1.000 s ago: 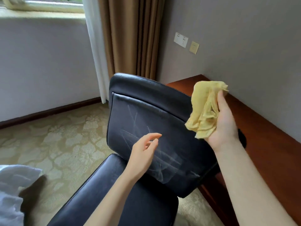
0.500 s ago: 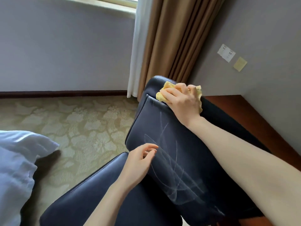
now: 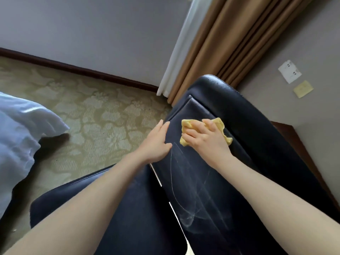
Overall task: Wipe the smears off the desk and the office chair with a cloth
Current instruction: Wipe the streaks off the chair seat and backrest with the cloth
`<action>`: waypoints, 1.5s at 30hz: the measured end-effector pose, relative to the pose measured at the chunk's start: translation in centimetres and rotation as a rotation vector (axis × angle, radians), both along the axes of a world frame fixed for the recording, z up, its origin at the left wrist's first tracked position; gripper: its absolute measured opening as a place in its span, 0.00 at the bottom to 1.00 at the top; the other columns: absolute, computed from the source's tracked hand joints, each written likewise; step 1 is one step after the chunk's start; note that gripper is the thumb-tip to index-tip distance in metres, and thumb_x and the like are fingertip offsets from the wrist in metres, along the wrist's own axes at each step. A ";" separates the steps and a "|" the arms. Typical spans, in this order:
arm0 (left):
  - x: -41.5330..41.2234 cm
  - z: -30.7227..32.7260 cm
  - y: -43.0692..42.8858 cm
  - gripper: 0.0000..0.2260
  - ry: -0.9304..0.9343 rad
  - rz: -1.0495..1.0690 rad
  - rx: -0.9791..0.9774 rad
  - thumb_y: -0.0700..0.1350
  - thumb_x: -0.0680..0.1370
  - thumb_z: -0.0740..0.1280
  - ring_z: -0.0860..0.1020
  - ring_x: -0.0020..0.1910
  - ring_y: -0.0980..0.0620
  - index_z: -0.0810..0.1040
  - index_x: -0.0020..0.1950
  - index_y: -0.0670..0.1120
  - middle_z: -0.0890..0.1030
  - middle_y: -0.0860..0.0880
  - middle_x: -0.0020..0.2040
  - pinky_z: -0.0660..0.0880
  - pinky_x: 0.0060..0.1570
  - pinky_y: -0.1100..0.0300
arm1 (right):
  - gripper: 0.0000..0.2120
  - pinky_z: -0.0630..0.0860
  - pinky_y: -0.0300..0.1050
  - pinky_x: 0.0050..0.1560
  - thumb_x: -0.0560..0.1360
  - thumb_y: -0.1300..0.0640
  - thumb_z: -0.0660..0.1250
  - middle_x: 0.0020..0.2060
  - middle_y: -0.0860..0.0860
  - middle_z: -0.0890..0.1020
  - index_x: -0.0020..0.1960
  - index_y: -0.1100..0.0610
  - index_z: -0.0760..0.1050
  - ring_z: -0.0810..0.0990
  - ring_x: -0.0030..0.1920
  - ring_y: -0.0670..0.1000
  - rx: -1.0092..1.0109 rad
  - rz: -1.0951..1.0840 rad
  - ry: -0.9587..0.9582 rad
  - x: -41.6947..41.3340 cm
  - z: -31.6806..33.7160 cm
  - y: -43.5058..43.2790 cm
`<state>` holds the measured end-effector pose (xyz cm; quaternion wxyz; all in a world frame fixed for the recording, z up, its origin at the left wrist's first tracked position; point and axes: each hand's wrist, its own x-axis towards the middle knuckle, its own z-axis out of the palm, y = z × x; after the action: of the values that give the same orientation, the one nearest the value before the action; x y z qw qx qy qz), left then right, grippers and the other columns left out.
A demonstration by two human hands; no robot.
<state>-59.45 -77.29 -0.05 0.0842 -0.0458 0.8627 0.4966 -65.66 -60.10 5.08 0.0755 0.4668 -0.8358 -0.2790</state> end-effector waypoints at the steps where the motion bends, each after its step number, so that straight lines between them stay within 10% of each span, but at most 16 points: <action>1: -0.6 -0.1 0.1 0.33 -0.009 -0.037 -0.029 0.39 0.78 0.60 0.44 0.77 0.50 0.45 0.78 0.47 0.42 0.49 0.79 0.50 0.75 0.51 | 0.17 0.55 0.52 0.71 0.80 0.55 0.60 0.70 0.46 0.69 0.69 0.49 0.68 0.60 0.73 0.53 0.061 -0.001 -0.039 0.6 0.2 0.8; 5: -1.9 -0.8 0.5 0.38 0.001 -0.153 -0.178 0.37 0.77 0.59 0.43 0.77 0.50 0.38 0.78 0.50 0.37 0.53 0.78 0.55 0.73 0.52 | 0.15 0.74 0.48 0.54 0.68 0.53 0.75 0.54 0.43 0.81 0.54 0.48 0.79 0.76 0.61 0.50 0.182 0.112 -0.082 3.1 2.4 4.4; 13: -2.2 -2.6 1.0 0.43 0.111 -0.203 -0.297 0.38 0.75 0.63 0.62 0.72 0.47 0.34 0.76 0.54 0.36 0.54 0.78 0.63 0.54 0.63 | 0.18 0.65 0.45 0.50 0.74 0.63 0.55 0.56 0.47 0.81 0.54 0.54 0.81 0.72 0.61 0.53 0.094 0.360 -0.063 1.4 7.5 7.7; 20: -2.5 -3.8 -0.7 0.41 0.184 -0.237 -0.197 0.38 0.76 0.62 0.61 0.73 0.52 0.35 0.77 0.54 0.38 0.59 0.77 0.62 0.63 0.62 | 0.08 0.63 0.41 0.53 0.73 0.64 0.72 0.45 0.47 0.83 0.47 0.52 0.82 0.80 0.50 0.54 -0.133 0.165 0.044 -5.1 7.2 -0.4; 27: -0.5 -6.4 -1.6 0.37 0.140 -0.162 -0.389 0.43 0.79 0.59 0.40 0.77 0.51 0.33 0.76 0.49 0.36 0.51 0.78 0.46 0.74 0.53 | 0.15 0.46 0.49 0.72 0.83 0.52 0.53 0.68 0.43 0.69 0.67 0.46 0.69 0.57 0.73 0.49 -0.045 -0.024 0.028 -7.1 0.9 -6.8; 37: 0.9 -7.4 -2.3 0.35 -0.070 0.011 -0.328 0.44 0.80 0.58 0.43 0.77 0.45 0.37 0.77 0.51 0.39 0.51 0.78 0.44 0.73 0.44 | 0.20 0.35 0.52 0.73 0.83 0.57 0.50 0.76 0.47 0.53 0.75 0.51 0.55 0.42 0.76 0.52 0.202 0.026 -0.169 -0.9 -5.6 -4.0; 41: 0.9 -6.1 -1.2 0.35 0.024 -0.061 -0.322 0.40 0.79 0.58 0.42 0.77 0.48 0.37 0.77 0.54 0.38 0.56 0.78 0.46 0.73 0.44 | 0.23 0.38 0.53 0.74 0.81 0.56 0.55 0.75 0.48 0.58 0.75 0.53 0.57 0.47 0.76 0.53 0.327 0.100 -0.230 1.9 -5.8 0.1; 45: 0.8 -5.1 1.0 0.35 0.129 -0.132 -0.317 0.39 0.78 0.58 0.42 0.77 0.52 0.39 0.78 0.53 0.37 0.56 0.78 0.48 0.74 0.47 | 0.18 0.63 0.50 0.70 0.71 0.51 0.71 0.62 0.43 0.77 0.60 0.48 0.77 0.69 0.69 0.50 0.388 0.204 -0.280 4.5 -3.6 4.1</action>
<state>-58.70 -76.29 -5.20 0.0529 0.0299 0.9349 0.3495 -61.18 -56.04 1.44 -0.1043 0.5886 -0.7174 -0.3577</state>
